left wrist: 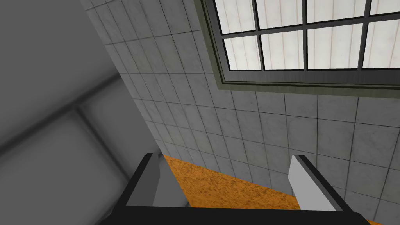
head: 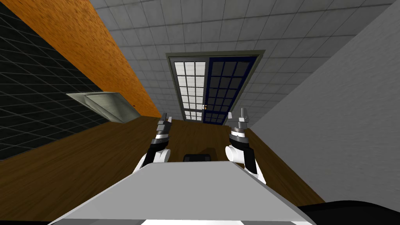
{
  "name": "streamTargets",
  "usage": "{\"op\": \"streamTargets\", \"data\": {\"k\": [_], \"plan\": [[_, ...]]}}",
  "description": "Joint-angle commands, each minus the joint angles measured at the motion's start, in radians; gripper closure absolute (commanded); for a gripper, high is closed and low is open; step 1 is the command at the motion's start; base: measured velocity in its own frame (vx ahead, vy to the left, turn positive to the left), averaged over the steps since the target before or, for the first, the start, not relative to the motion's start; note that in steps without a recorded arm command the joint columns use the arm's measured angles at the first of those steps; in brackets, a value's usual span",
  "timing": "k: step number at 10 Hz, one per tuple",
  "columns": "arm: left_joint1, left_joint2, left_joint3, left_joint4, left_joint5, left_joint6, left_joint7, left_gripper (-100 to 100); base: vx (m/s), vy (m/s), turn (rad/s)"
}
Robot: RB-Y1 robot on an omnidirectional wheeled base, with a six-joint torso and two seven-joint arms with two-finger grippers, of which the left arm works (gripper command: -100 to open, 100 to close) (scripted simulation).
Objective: Pull the door open
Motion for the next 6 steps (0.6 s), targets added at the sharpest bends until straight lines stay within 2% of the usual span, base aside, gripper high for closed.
{"op": "streamTargets", "data": {"k": [1, 6], "plan": [[-0.009, 0.012, 0.002, 0.031, -0.007, -0.009, -0.029, -100, 0.127, -0.041, 0.004], [-0.035, 0.038, 0.008, 0.117, -0.026, -0.034, -0.110, -100, 0.143, -0.083, 0.002]]}}
